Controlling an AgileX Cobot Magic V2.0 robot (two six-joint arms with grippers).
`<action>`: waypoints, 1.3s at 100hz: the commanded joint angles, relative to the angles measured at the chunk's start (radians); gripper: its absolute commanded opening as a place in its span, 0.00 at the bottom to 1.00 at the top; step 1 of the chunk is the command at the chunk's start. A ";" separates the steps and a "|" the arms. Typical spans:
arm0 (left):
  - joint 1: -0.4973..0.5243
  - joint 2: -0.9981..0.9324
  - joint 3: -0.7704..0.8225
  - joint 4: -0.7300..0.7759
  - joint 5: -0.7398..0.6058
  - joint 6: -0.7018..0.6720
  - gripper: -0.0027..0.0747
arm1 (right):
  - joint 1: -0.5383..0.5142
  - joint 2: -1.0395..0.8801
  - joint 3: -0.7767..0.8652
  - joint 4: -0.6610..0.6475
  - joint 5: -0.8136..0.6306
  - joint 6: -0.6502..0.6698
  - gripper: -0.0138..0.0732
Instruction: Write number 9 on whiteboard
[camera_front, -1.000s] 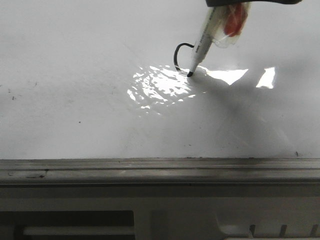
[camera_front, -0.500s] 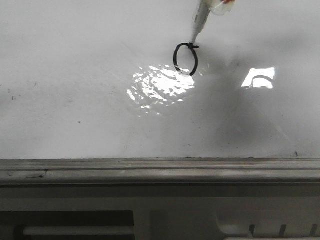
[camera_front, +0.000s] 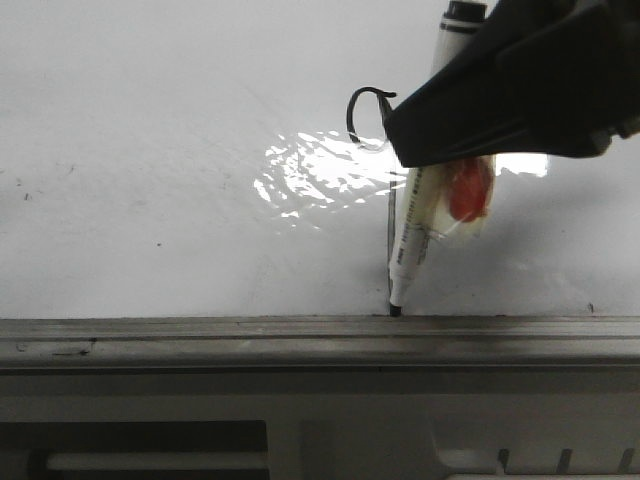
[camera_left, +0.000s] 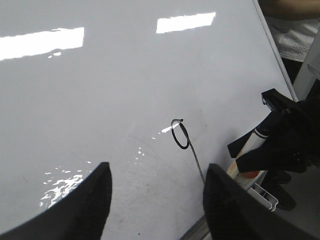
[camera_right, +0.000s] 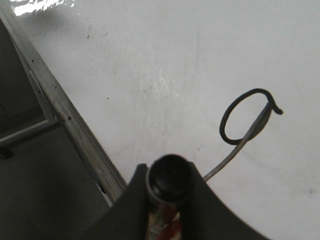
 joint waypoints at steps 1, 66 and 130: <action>0.002 0.006 -0.027 -0.060 -0.016 -0.009 0.51 | -0.005 -0.007 -0.013 -0.026 -0.115 -0.021 0.10; -0.318 0.270 -0.027 -0.203 0.128 0.408 0.51 | 0.157 -0.156 -0.247 0.000 0.217 -0.021 0.07; -0.488 0.498 -0.027 -0.427 0.115 0.631 0.28 | 0.280 -0.044 -0.247 0.000 0.128 -0.026 0.07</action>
